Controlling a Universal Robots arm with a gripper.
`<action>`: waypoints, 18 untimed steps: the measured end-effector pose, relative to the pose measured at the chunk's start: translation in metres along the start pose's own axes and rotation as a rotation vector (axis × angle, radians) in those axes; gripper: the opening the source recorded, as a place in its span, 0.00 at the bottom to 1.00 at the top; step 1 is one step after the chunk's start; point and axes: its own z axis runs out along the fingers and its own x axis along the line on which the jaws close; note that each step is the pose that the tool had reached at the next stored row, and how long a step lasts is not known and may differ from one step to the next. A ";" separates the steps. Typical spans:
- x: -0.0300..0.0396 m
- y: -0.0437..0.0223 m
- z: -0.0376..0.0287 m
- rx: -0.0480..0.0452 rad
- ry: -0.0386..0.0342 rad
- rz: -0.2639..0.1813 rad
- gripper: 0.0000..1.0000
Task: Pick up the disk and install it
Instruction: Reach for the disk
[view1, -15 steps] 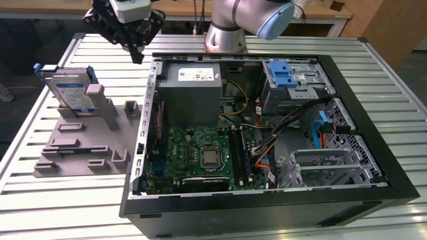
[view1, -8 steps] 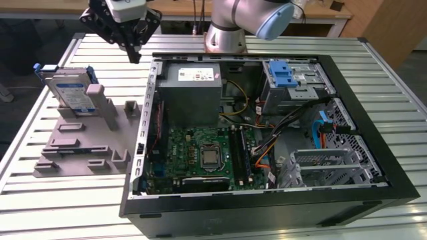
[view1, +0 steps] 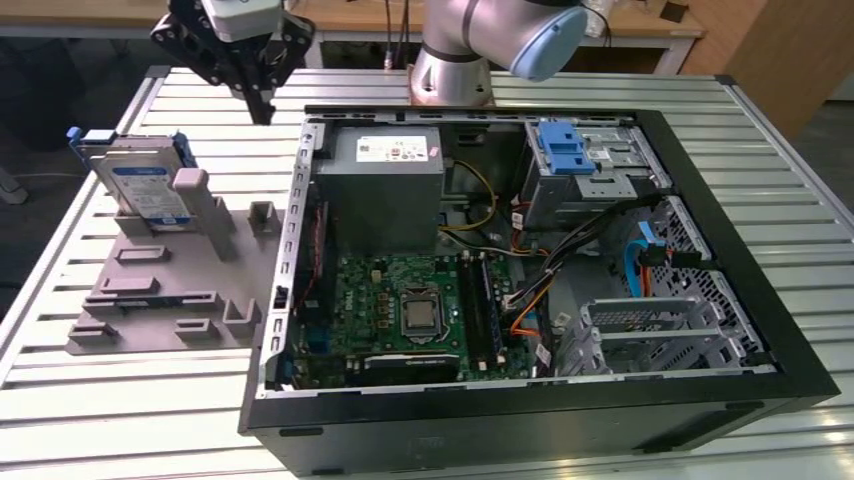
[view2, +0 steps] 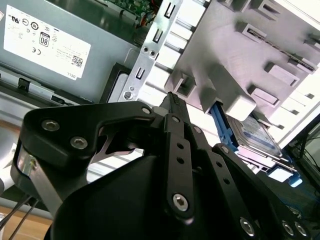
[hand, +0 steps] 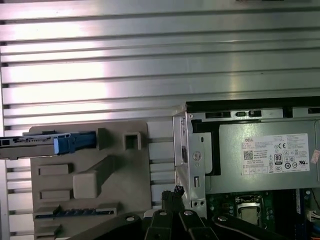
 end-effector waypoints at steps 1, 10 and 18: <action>0.0009 0.0003 0.0001 0.0000 -0.0001 0.000 0.11; 0.0092 0.0041 0.0006 0.0001 0.0000 0.000 0.11; 0.0167 0.0064 0.0013 0.0000 0.0000 0.000 0.11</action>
